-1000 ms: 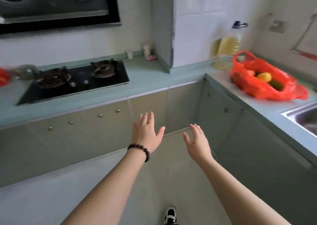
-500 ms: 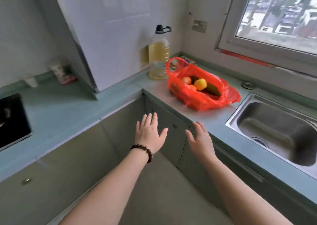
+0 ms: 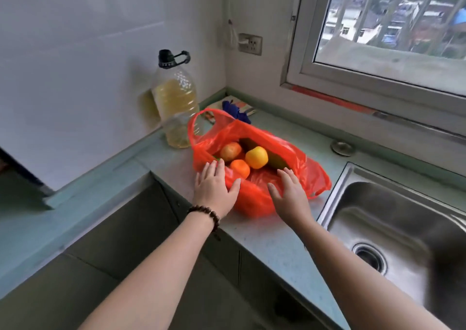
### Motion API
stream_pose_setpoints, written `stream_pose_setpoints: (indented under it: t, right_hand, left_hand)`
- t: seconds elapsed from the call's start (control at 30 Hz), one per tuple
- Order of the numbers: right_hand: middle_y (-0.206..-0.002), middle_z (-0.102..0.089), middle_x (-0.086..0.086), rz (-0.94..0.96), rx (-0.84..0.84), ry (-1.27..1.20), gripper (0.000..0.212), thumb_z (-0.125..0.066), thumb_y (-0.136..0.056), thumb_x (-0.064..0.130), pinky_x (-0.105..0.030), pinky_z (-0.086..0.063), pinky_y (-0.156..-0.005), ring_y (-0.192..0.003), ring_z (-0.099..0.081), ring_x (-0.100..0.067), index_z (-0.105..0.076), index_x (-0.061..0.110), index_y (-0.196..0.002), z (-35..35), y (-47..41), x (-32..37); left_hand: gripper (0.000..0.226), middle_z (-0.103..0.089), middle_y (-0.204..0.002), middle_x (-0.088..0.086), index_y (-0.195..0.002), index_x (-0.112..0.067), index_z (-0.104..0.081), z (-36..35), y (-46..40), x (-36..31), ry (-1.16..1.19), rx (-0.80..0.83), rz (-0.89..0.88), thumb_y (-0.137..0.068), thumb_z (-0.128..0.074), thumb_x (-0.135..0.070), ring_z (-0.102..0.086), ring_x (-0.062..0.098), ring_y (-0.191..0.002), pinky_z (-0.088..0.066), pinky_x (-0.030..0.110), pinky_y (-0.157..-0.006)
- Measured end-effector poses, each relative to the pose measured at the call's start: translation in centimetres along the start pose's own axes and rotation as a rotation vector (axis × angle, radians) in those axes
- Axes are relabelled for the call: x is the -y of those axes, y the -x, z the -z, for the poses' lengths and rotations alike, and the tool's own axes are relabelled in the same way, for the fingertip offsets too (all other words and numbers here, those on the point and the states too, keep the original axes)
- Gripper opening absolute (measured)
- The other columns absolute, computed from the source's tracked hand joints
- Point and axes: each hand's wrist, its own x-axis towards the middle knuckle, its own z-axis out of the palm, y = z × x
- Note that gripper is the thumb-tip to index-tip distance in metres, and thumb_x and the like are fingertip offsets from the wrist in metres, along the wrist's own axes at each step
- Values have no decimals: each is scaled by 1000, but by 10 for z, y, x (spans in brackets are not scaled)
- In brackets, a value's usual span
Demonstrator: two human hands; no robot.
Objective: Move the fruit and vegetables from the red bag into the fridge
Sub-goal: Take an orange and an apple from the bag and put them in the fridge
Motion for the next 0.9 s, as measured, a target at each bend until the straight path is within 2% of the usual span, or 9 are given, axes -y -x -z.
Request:
stream_pose_setpoints:
  t: [0.33,0.5,0.67,0.77,0.9]
  right_hand:
    - [-154,-25,-5,14,137,73,70,-64,-83,29,-39,-23,-115,-145,-15,-21,-30,20,-144,-34,-121,-30]
    - [-156,-21,-3,-10,192,113,85,-70,-78,39,-40,-26,-113,-144,-15,-22,-21,30,-147,-62,-162,-35]
    - [-153,-25,-8,-78,216,117,90,-70,-77,45,-37,-30,-109,-142,-22,-25,-17,28,-148,-85,-178,-37]
    - [-148,-33,-7,-100,179,120,85,-69,-78,43,-36,-32,-107,-137,-29,-27,-23,24,-147,-95,-179,-39]
    - [-149,-33,-4,-90,130,133,79,-68,-80,39,-36,-30,-109,-138,-29,-25,-27,22,-145,-100,-176,-40]
  left_hand:
    - [77,-33,-149,8,-146,-12,-28,-50,-111,4,49,88,-51,-85,-56,-51,-28,24,-138,-26,38,-114]
    - [85,-38,-144,4,-144,-18,-30,-85,-158,18,14,257,-60,-77,-62,-59,-38,25,-131,-34,38,-107]
    - [86,-49,-135,-1,-138,-24,-37,-111,-172,30,-186,286,-146,-70,-55,-73,-46,19,-124,-26,37,-105]
    - [84,-53,-130,-3,-134,-27,-41,-118,-175,34,-218,287,-191,-68,-53,-76,-49,18,-120,-23,39,-106]
    - [77,-55,-126,-3,-130,-27,-44,-118,-177,34,-207,315,-222,-70,-56,-73,-51,19,-117,-22,41,-107]
